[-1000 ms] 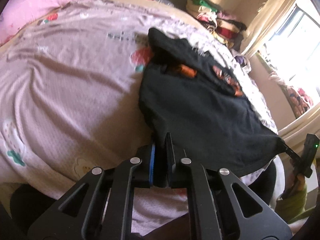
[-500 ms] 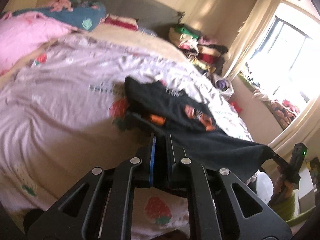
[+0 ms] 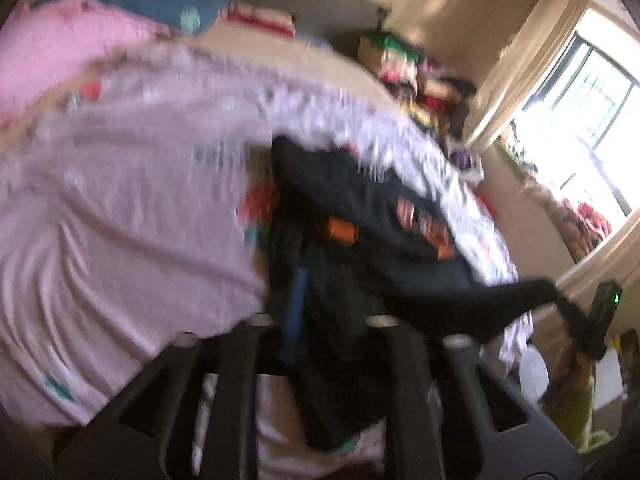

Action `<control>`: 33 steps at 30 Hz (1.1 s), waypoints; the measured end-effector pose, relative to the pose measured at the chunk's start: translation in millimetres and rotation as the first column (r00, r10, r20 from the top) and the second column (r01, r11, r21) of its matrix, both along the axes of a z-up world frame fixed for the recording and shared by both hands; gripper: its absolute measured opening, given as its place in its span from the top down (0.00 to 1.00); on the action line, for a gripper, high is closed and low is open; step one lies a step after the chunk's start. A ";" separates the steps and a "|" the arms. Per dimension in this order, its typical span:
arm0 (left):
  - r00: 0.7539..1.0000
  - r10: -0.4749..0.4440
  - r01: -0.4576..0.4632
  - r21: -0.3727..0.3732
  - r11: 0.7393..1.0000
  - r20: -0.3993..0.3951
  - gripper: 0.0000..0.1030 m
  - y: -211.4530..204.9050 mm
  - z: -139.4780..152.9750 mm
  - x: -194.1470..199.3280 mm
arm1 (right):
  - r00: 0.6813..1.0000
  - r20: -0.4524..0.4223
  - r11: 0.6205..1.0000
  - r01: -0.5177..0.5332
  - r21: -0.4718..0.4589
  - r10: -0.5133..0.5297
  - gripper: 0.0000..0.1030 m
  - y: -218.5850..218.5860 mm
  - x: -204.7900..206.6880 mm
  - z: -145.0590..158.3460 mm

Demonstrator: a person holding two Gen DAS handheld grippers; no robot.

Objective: Fold small clothes
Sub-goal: 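Grasp the hem with the left tool while the right tool grasps the hem too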

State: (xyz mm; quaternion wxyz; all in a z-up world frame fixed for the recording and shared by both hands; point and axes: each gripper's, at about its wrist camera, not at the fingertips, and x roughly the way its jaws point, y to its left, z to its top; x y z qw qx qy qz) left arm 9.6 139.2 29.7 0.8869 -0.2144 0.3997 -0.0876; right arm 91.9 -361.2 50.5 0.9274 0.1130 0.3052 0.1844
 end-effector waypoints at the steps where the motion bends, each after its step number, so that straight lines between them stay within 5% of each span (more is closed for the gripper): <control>1: 0.999 -0.013 0.012 -0.014 1.000 -0.037 0.72 -1.4 -12.4 -2.1 | 1.000 -0.005 1.000 0.001 0.003 -0.001 0.93 -0.5 -0.8 -2.4; 9: 0.969 -0.115 0.100 -0.078 0.992 -0.218 0.57 -24.2 -80.0 -20.5 | 0.998 -0.057 1.000 0.020 0.009 -0.020 0.93 -8.9 -10.8 -24.8; 19: 0.953 -0.138 0.112 -0.110 0.988 -0.271 0.54 -42.3 -102.5 -26.1 | 0.996 -0.084 1.000 0.027 0.007 -0.026 0.93 -14.5 -21.9 -41.3; 20: 0.953 -0.138 0.113 -0.105 0.988 -0.271 0.56 -44.9 -102.9 -24.9 | 0.996 -0.086 1.000 0.026 0.009 -0.025 0.93 -14.7 -22.2 -42.5; 22: 0.952 -0.128 0.108 -0.085 0.991 -0.277 0.88 -49.1 -103.3 -21.9 | 0.996 -0.085 1.000 0.024 0.010 -0.023 0.93 -14.8 -22.4 -42.5; 27: 0.964 -0.119 0.110 -0.052 0.993 -0.239 0.98 -53.7 -91.4 -16.5 | 0.998 -0.067 1.000 0.014 0.009 -0.013 0.92 -14.9 -21.7 -36.3; 33: 0.992 -0.107 0.103 -0.057 0.993 -0.073 0.98 -42.4 -36.4 -11.6 | 1.000 -0.030 1.000 -0.009 0.000 0.009 0.93 -10.0 -13.9 -21.4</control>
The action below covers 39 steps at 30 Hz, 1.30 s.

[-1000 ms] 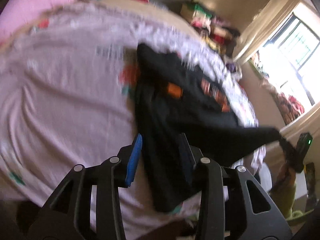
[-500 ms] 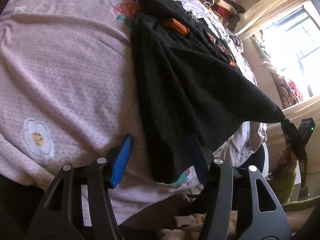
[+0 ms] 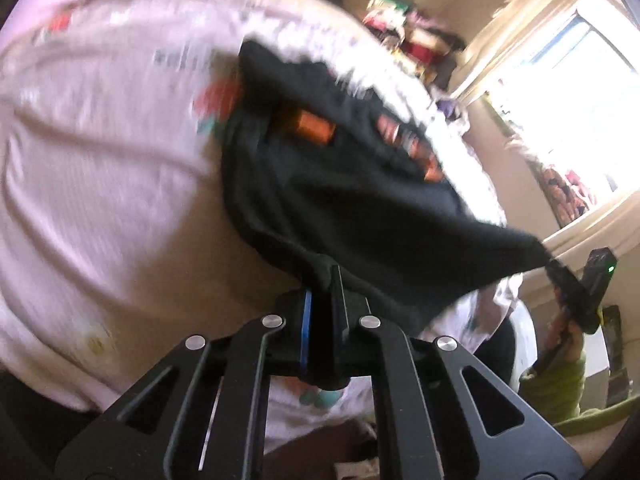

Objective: Fold small clothes
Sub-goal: 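Grasp the hem with the left tool while the right tool grasps the hem too, then lift the hem with both tools and fold it up toward the collar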

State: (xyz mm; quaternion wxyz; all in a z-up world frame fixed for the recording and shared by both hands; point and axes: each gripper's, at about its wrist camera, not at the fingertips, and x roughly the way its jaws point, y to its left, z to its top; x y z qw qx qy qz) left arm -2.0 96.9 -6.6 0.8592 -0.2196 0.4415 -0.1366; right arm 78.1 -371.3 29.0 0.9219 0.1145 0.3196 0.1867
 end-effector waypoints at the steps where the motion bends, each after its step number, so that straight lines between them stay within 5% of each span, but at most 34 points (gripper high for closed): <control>1: 1.000 0.005 -0.005 0.004 1.000 0.025 0.98 2.4 9.3 2.3 | 1.000 0.009 1.000 -0.004 -0.003 0.004 0.92 1.7 2.4 3.1; 7: 0.991 0.066 -0.066 -0.003 0.998 0.117 0.98 25.0 41.3 19.0 | 0.999 0.045 1.000 -0.017 -0.013 0.018 0.92 9.5 16.3 18.5; 22: 0.966 0.175 -0.148 -0.146 0.978 0.193 0.98 52.2 69.0 76.7 | 0.996 0.083 0.999 -0.011 0.046 0.007 0.92 26.7 79.8 47.9; 39: 0.950 0.269 -0.235 -0.212 0.949 0.155 0.98 74.2 47.7 150.4 | 0.997 0.062 0.997 0.045 0.061 -0.049 0.93 38.4 168.3 42.8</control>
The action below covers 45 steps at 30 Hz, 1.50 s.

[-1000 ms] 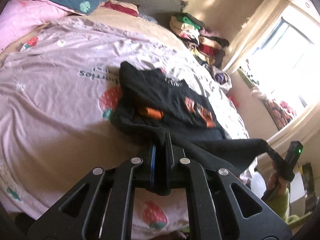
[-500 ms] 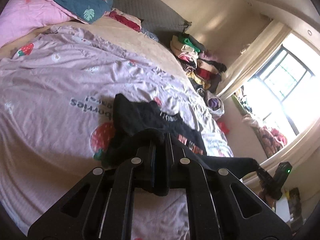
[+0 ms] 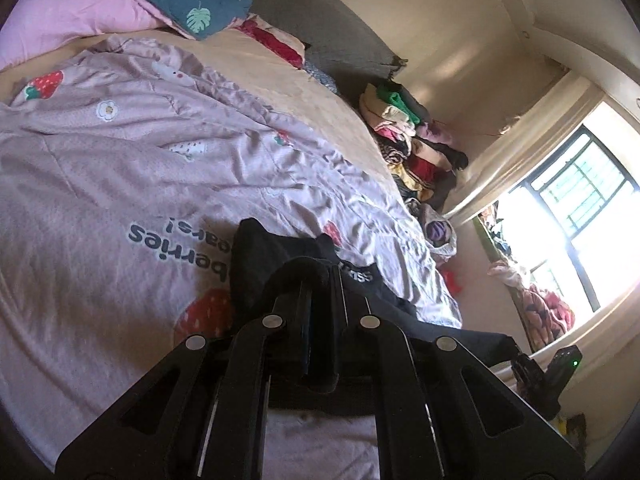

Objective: Fold small clothes
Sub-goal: 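Lift the hem with both tools and fold it up toward the collar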

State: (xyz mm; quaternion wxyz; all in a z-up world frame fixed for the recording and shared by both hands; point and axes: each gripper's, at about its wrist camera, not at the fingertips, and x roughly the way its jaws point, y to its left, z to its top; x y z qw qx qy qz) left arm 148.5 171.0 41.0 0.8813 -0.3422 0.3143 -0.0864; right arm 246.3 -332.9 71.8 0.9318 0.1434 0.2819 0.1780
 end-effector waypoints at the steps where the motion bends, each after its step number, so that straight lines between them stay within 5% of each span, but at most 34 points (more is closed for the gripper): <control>1: 1.000 0.001 -0.001 0.007 1.000 -0.006 0.98 0.7 -2.8 4.5 | 1.000 -0.004 1.000 0.002 -0.002 -0.002 0.92 0.5 2.7 -1.9; 22: 0.994 0.010 0.001 0.094 0.996 -0.111 0.98 6.1 -59.2 52.8 | 0.989 -0.096 0.988 0.101 -0.119 -0.113 0.92 25.5 67.1 -70.1; 29: 0.994 0.007 0.007 0.137 0.991 -0.106 0.96 -2.2 -58.2 50.1 | 0.991 -0.049 0.981 0.115 -0.153 -0.124 0.58 29.9 53.6 -72.2; 34: 0.998 0.022 -0.010 0.207 0.978 -0.054 0.74 -10.1 -38.8 38.9 | 0.997 -0.005 0.981 0.074 -0.182 -0.076 0.58 38.0 37.9 -63.7; 37: 1.000 0.005 0.000 0.216 0.976 -0.026 0.74 -14.6 -28.1 31.2 | 1.000 -0.018 0.976 0.006 -0.218 -0.010 0.59 52.2 29.4 -65.2; 41: 0.998 -0.055 0.063 0.243 0.968 -0.039 0.74 -29.2 -27.6 23.2 | 0.993 -0.082 0.967 -0.105 -0.231 0.088 0.83 75.7 25.5 -73.1; 45: 0.992 -0.101 0.120 0.285 0.951 -0.079 0.92 -49.4 -41.8 13.8 | 0.982 -0.136 0.938 -0.170 -0.303 0.134 0.85 102.5 19.8 -83.4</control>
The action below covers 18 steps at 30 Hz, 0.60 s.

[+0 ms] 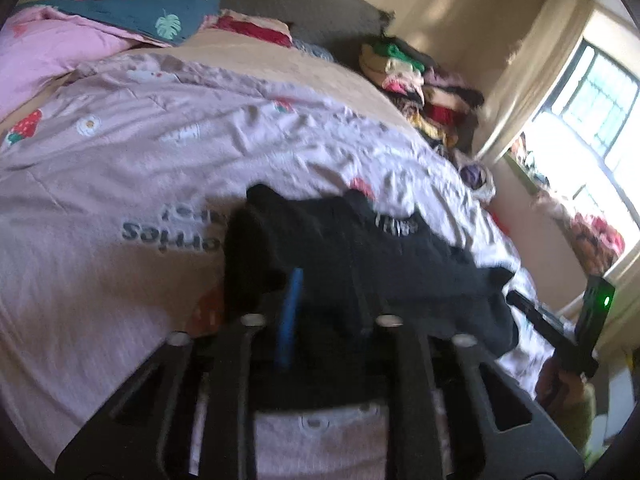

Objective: Fold small clothes
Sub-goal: 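Lift the hem with both tools and fold it up toward the collar, then lay the folded hem over the collar and open both tools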

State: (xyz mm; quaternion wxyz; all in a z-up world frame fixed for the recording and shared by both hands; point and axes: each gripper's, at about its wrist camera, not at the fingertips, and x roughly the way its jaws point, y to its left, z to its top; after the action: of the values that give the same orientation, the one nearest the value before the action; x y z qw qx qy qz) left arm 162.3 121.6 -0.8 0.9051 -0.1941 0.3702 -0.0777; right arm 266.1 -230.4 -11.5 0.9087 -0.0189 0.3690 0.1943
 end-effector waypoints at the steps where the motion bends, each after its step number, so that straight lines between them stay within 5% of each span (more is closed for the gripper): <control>1: 1.000 -0.011 0.011 0.008 1.000 -0.013 0.92 -5.3 -4.3 -0.4 | 1.000 -0.008 1.000 -0.002 -0.017 0.002 0.85 3.7 -1.2 -2.4; 4: 0.995 -0.072 0.073 0.009 0.997 -0.071 0.92 -24.6 -23.0 4.3 | 0.998 -0.063 0.999 0.008 -0.049 -0.011 0.85 12.1 -4.2 -17.1; 11: 0.997 -0.060 0.069 0.177 0.982 -0.055 0.92 -45.8 -32.9 6.9 | 0.994 -0.102 0.995 0.018 -0.096 -0.028 0.87 19.5 2.8 -41.3; 18: 0.996 -0.046 0.059 0.194 0.979 -0.071 0.92 -45.5 -39.7 29.4 | 0.991 -0.132 0.997 0.014 -0.081 -0.025 0.87 21.7 31.5 -48.4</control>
State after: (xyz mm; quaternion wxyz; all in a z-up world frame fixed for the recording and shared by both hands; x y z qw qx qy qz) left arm 191.7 76.2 -40.5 0.9047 -0.0965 0.4108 -0.0581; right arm 297.7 -208.7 -59.9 0.8824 -0.0384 0.4364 0.1714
